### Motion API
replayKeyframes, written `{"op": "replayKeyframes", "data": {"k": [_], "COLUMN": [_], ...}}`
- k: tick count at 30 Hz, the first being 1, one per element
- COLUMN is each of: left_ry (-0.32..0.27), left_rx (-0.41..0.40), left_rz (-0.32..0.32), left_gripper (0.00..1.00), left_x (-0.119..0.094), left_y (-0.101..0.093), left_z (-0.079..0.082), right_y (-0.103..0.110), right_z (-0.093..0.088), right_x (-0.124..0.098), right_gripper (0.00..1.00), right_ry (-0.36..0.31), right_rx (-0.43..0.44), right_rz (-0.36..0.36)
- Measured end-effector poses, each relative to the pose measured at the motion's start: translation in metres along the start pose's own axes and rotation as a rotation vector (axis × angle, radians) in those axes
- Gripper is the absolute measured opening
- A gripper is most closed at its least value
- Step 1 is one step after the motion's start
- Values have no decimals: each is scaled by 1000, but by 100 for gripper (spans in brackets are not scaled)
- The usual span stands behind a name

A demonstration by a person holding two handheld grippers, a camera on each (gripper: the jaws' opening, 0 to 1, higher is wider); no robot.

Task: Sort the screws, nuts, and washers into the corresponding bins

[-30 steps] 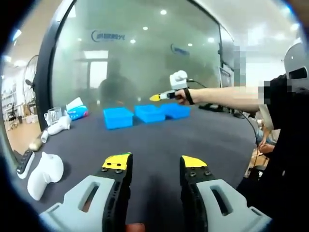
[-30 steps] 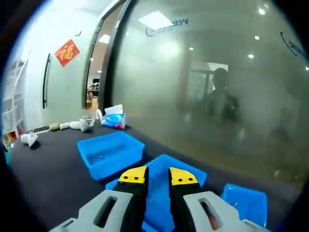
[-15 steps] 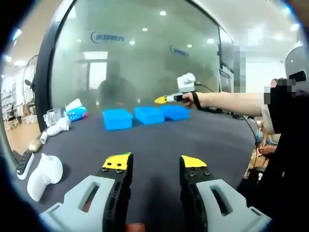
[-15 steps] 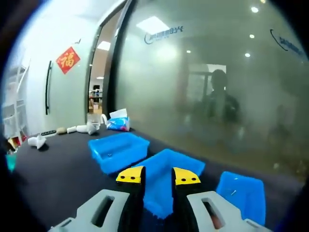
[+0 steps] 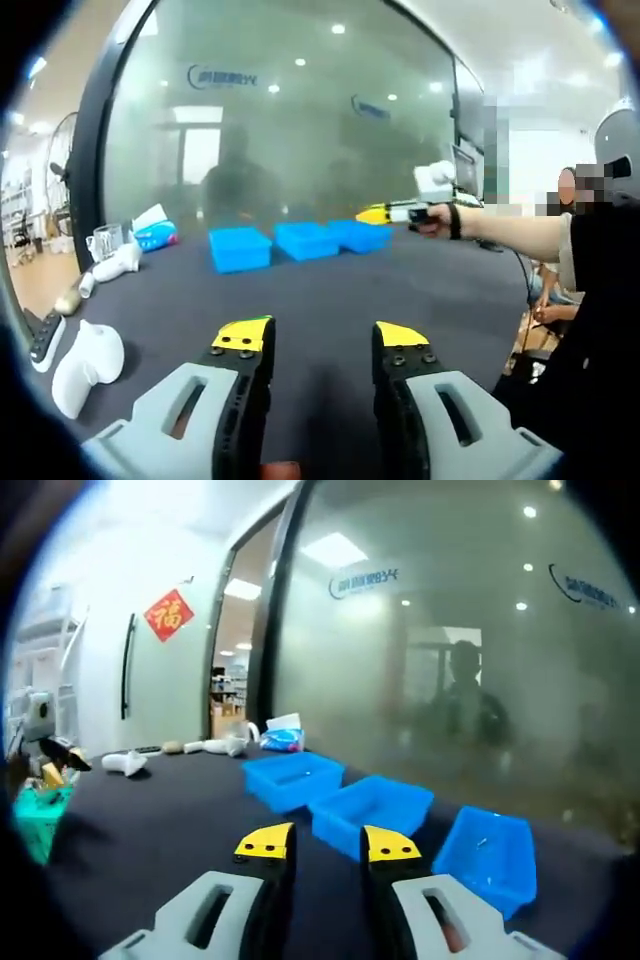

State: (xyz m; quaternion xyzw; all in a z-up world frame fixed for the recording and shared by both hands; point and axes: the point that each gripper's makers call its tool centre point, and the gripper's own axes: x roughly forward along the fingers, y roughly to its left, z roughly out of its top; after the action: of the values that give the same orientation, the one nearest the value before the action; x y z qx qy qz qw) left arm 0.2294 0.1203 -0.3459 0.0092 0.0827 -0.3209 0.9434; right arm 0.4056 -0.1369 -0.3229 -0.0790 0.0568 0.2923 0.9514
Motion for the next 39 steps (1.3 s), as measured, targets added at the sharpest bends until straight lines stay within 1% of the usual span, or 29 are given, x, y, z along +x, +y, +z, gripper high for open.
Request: {"op": "replayKeyframes", "data": {"k": [4,5,8,11,15,17,19,22,25,33,36,39], "left_ry": [-3,-4,-2,4,4,4,4,4,5,13,10,11], "left_rx": [2,3,-2,-1,-1,-2,-1,-2,-4,5,4,4], "left_rz": [-6,-7,-11,-19,-25,-30,-35,-37,-41,-34,-28,-28], "left_gripper": [37,37,38,38,38,38,38,38,38,38,38,38], "left_x": [1,1,2,3,5,6,7,9,10,9,8,8], "left_y": [-2,-2,-3,-5,-7,-9,-10,-12,-13,-11,-9,-9], "left_z": [1,1,1,0,1,1,2,2,1,0,1,0], "right_y": [15,20,31,34,36,33,33,38,44,52,55,58], "right_z": [-6,-8,-17,-25,-39,-47,-56,-61,-65,-63,-63,-65], "right_x": [-30,-37,-59,-78,-106,-118,-125,-134,-141,-159,-161,-161], "right_gripper": [25,26,27,27,29,29,30,31,32,33,33,33], "right_ry": [-19,-26,-23,-27,-18,-8,13,2,1,-11,-9,-2], "right_rx": [6,18,27,35,68,68,73,95,98,102,94,104], "right_rz": [11,22,37,25,5,-13,-24,-29,-35,-36,-35,-29]}}
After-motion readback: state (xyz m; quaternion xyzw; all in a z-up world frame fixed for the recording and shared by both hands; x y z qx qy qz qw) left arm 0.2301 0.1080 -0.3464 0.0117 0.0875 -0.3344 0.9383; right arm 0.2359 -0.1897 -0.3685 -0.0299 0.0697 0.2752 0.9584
